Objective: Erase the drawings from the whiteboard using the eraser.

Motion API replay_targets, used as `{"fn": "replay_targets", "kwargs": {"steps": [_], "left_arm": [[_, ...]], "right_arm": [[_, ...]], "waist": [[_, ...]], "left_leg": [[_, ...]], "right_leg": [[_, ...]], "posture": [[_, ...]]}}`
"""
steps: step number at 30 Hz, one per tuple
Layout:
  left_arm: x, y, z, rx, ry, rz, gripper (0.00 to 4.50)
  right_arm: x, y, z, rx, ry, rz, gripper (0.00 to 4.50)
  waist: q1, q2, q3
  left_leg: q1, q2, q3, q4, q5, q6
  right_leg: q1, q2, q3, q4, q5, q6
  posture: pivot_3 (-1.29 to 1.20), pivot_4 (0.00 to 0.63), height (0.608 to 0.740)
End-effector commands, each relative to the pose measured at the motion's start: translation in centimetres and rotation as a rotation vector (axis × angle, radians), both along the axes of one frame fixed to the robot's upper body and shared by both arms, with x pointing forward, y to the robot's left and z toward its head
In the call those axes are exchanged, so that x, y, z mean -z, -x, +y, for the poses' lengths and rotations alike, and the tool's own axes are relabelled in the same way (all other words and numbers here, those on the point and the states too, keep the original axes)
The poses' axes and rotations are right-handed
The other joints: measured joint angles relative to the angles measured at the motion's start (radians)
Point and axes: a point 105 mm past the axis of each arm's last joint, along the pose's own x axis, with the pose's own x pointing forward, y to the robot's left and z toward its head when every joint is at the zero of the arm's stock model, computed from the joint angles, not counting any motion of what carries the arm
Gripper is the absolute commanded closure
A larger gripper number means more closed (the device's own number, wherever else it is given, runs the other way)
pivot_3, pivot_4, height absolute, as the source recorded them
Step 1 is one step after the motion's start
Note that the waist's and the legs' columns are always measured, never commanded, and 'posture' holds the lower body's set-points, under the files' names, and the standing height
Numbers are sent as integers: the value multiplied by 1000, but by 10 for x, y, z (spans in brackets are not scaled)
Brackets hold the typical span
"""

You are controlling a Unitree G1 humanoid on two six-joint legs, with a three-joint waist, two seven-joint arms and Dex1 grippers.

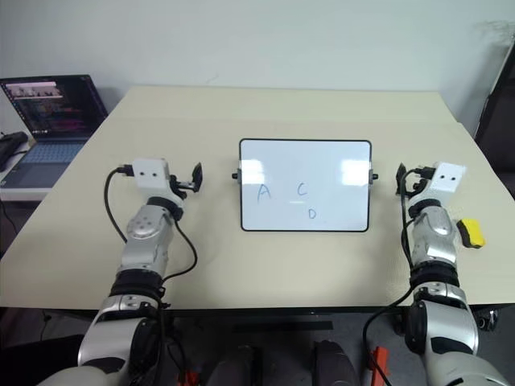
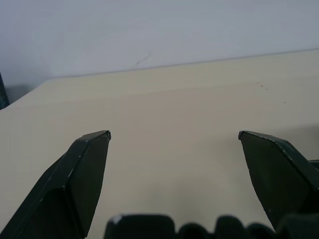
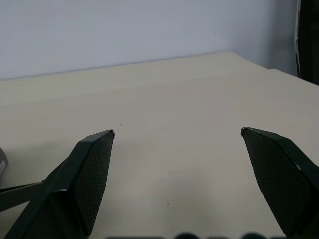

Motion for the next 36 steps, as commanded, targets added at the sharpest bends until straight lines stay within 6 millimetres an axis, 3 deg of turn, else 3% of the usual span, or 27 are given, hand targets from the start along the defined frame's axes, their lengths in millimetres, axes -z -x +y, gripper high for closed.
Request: {"fn": "replay_targets", "kwargs": {"steps": [1,8,17,23,26,30,33,36], "left_arm": [[-17,-1,5,-10,-9,-53,0],[-21,-7,3,-13,3,-62,0],[-12,-7,-5,7,16,-46,0],[-38,-2,-2,36,2,-155,0],[-35,2,-3,114,-57,-109,0],[-58,18,-24,347,-153,-47,0],[-79,44,-38,562,-260,9,0],[-86,61,-46,685,-311,77,0]], "right_arm": [[-17,-1,3,-10,6,-55,26],[-19,-2,2,2,-3,-74,26],[-13,10,-27,52,30,-36,26],[-23,10,-21,-38,47,-11,26],[-29,15,-22,-81,84,8,26],[-40,28,-30,-112,142,34,26],[-51,40,-34,-143,198,74,26],[-59,49,-35,-171,247,108,26]], "waist": [[0,0,0],[0,0,0],[1,0,0],[-2,0,0],[1,0,0],[1,0,0],[0,0,0],[0,0,0]], "left_leg": [[0,0,0,0,0,0],[0,0,0,0,0,0],[0,0,0,0,0,0],[0,0,1,0,0,0],[0,0,1,0,0,0],[-2,0,1,0,0,0],[-3,0,2,0,0,0],[-2,1,4,0,0,0]], "right_leg": [[0,0,0,0,0,0],[0,0,0,0,0,0],[0,0,0,0,0,0],[0,0,1,0,0,0],[0,0,1,0,0,0],[-3,0,1,0,0,0],[-5,0,2,2,0,0],[-6,0,4,3,0,0]], "posture": [[0,150,740],[0,150,740],[0,150,740],[0,150,740],[0,150,740],[0,150,740],[0,150,740],[0,150,740]]}}
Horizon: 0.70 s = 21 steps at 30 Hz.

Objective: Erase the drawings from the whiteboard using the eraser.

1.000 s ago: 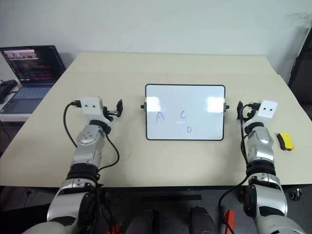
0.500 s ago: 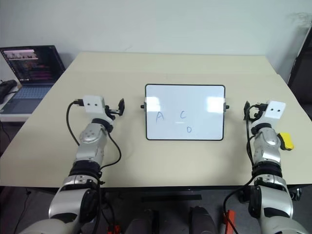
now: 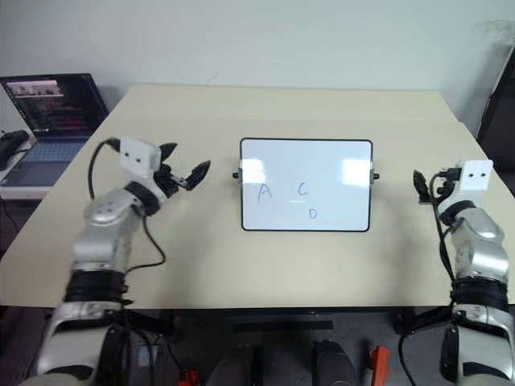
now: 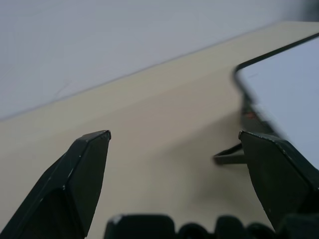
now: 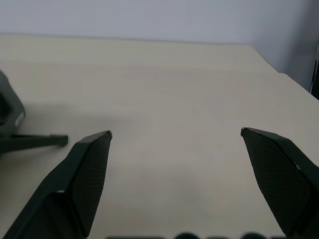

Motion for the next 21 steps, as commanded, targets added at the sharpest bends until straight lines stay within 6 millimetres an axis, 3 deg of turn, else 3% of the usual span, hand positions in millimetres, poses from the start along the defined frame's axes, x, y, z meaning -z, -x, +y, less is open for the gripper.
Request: {"fn": "replay_targets", "kwargs": {"steps": [1,4,9,15,21], "left_arm": [[-14,22,-17,161,-54,46,0],[-25,37,-26,286,-37,117,0],[-19,56,-64,488,-26,200,0],[-20,59,-86,571,6,215,0],[-20,61,-101,639,32,214,0]], "right_arm": [[-28,10,3,-49,58,-28,26],[-42,19,-3,-57,135,9,26],[-49,22,-16,-4,117,108,26],[-56,24,-16,-9,105,167,26],[-46,25,-28,41,102,226,26]], "waist": [[-2,0,0],[-2,0,0],[-1,0,0],[-1,0,0],[-1,0,0]], "left_leg": [[1,0,1,0,0,0],[1,1,2,1,0,0],[0,2,3,3,0,0],[0,3,3,4,0,0],[0,3,4,4,0,0]], "right_leg": [[0,0,1,0,0,0],[-1,1,2,2,-1,1],[-2,3,3,5,-3,4],[-3,5,4,5,-3,4],[-3,5,5,5,-3,4]], "posture": [[0,150,740],[0,150,740],[0,150,740],[0,150,740],[0,150,740]]}}
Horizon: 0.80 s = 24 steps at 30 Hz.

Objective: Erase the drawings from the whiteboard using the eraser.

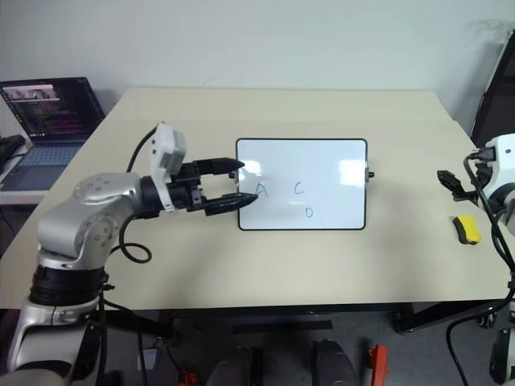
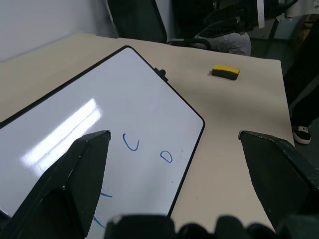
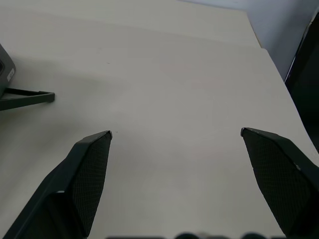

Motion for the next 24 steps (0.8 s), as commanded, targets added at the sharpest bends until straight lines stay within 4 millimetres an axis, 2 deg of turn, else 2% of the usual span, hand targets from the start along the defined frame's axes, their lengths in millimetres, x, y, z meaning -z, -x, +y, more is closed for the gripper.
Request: {"fn": "replay_targets", "kwargs": {"steps": [1,5,11,14,17,21,24], "left_arm": [[-11,6,-18,77,36,-45,0],[-5,10,-47,172,46,-32,0],[-5,14,-85,283,140,-4,0],[11,15,-100,319,87,4,0],[28,7,-117,296,9,-62,0],[36,9,-137,334,15,-91,0],[37,13,-147,373,31,-97,0]], "right_arm": [[-11,3,-7,26,22,-6,26],[-10,3,-10,41,-23,14,26],[4,5,-19,38,-50,151,26],[13,8,-26,36,-51,211,26],[22,12,-36,25,-41,267,26],[34,16,-55,43,-15,318,26],[41,15,-59,31,-21,342,26]], "waist": [[2,0,0],[3,0,0],[2,0,0],[0,0,0],[1,0,0],[1,0,0],[-1,0,0]], "left_leg": [[0,0,0,0,0,0],[-1,0,0,1,0,0],[-1,0,0,2,0,0],[0,0,1,2,0,0],[0,0,1,2,0,0],[-1,0,2,5,0,0],[-1,0,2,5,0,0]], "right_leg": [[0,0,0,0,0,0],[0,0,0,0,0,0],[0,0,0,0,0,0],[0,0,1,0,0,0],[0,1,1,0,0,0],[0,0,2,0,0,1],[0,0,2,0,0,1]], "posture": [[0,150,740],[0,150,740],[0,150,740],[0,150,740],[0,150,740],[0,150,740],[0,150,740]]}}
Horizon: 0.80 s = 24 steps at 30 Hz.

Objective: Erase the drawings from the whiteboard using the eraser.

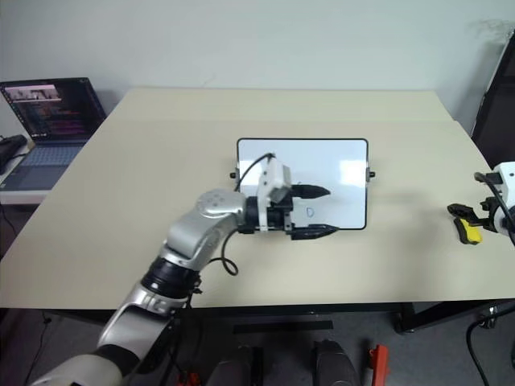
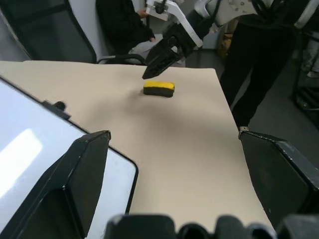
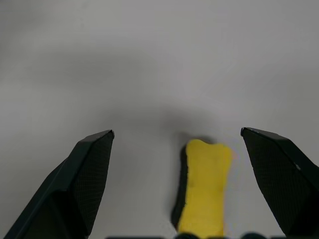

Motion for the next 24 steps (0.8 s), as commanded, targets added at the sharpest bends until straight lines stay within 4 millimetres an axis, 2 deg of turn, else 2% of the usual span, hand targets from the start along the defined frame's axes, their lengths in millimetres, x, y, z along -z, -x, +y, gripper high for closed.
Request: {"fn": "replay_targets", "kwargs": {"steps": [1,6,11,24], "left_arm": [[-15,7,-12,62,52,-45,0],[-22,14,-19,101,92,-28,0],[-19,19,-18,122,76,-26,0],[-18,25,-13,120,78,-12,0]], "right_arm": [[-9,-1,-8,-20,30,-17,26],[-4,-3,-16,-9,6,-12,26],[6,-3,-22,10,7,16,26],[32,-1,-21,21,-4,74,26]], "waist": [[-2,0,0],[-6,1,0],[-7,1,0],[-20,1,0]], "left_leg": [[0,0,0,0,0,0],[0,0,1,2,0,0],[0,0,1,3,0,0],[0,0,1,4,0,0]], "right_leg": [[0,0,0,0,0,0],[0,0,1,1,0,0],[0,0,1,2,0,0],[0,0,2,3,0,1]], "posture": [[0,150,740],[0,150,740],[0,150,740],[0,150,740]]}}
